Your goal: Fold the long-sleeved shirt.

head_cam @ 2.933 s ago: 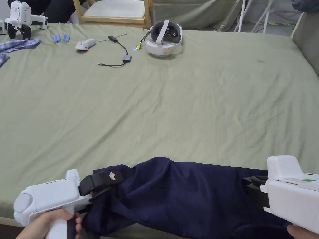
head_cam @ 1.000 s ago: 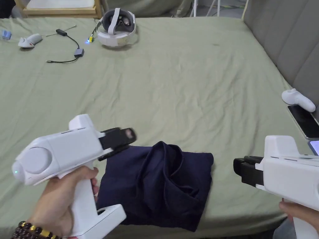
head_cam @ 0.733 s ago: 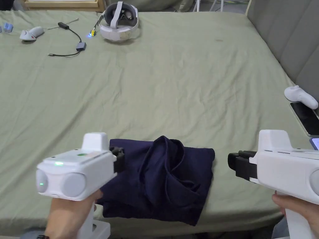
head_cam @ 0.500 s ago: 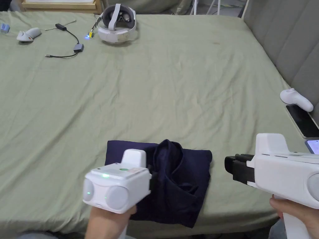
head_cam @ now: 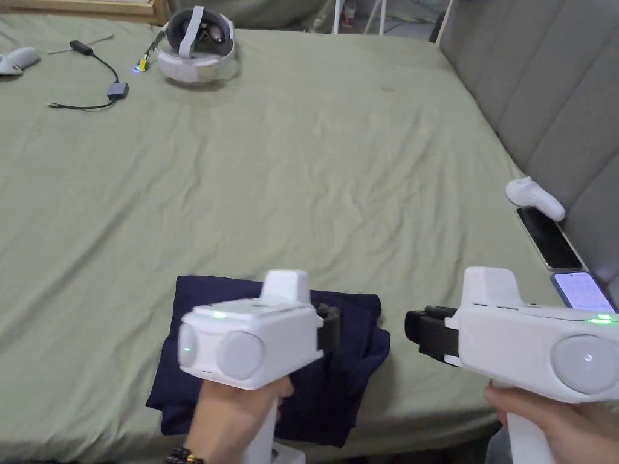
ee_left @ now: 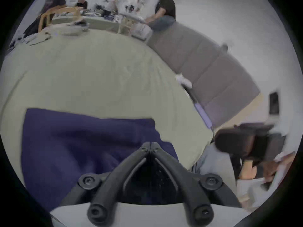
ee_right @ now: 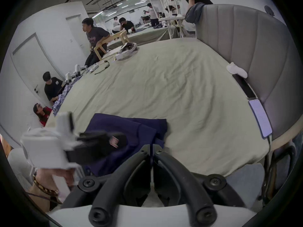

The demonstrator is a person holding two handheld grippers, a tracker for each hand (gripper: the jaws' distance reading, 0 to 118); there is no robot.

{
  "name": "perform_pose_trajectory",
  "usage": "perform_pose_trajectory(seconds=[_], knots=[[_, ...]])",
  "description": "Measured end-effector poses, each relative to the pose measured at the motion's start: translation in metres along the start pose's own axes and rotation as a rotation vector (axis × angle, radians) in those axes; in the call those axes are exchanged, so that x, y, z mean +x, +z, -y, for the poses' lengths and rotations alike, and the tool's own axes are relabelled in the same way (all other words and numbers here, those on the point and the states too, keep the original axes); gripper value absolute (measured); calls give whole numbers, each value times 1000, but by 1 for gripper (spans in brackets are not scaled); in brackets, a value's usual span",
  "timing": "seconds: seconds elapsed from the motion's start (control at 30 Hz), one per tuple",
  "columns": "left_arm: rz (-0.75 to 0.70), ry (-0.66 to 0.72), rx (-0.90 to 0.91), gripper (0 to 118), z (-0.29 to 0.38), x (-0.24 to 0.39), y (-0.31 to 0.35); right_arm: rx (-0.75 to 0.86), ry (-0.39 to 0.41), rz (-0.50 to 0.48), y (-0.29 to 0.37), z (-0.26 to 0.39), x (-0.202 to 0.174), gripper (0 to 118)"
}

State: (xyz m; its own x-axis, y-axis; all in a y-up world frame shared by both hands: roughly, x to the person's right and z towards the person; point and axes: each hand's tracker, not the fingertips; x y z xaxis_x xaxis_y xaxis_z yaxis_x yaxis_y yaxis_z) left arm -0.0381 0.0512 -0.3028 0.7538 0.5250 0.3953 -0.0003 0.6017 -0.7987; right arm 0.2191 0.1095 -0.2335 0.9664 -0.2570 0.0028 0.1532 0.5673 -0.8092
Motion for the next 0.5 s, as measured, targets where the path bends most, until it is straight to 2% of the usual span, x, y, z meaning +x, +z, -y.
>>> perform_pose_trajectory(seconds=[0.07, 0.17, 0.33, 0.4, 0.47, 0.5], knots=[[-28, 15, 73, 4, -12, -18, 32, -5, 11, -49, -13, -5, -14, 1], [-52, 72, 124, 4, -19, -46, 79, -38, -16, -169, -40, -9, -34, 1], [-92, 161, 150, 4, -12, -95, 117, -201, -103, -343, -96, 5, -49, 1], [-126, 219, 141, 4, -4, -113, 122, -277, -137, -350, -116, 16, -42, 1], [-112, 244, 137, 8, 3, -127, 125, -314, -129, -273, -132, 25, -30, 0], [-108, 263, 134, 23, 7, -131, 125, -318, -110, -221, -138, 29, -21, 0]])
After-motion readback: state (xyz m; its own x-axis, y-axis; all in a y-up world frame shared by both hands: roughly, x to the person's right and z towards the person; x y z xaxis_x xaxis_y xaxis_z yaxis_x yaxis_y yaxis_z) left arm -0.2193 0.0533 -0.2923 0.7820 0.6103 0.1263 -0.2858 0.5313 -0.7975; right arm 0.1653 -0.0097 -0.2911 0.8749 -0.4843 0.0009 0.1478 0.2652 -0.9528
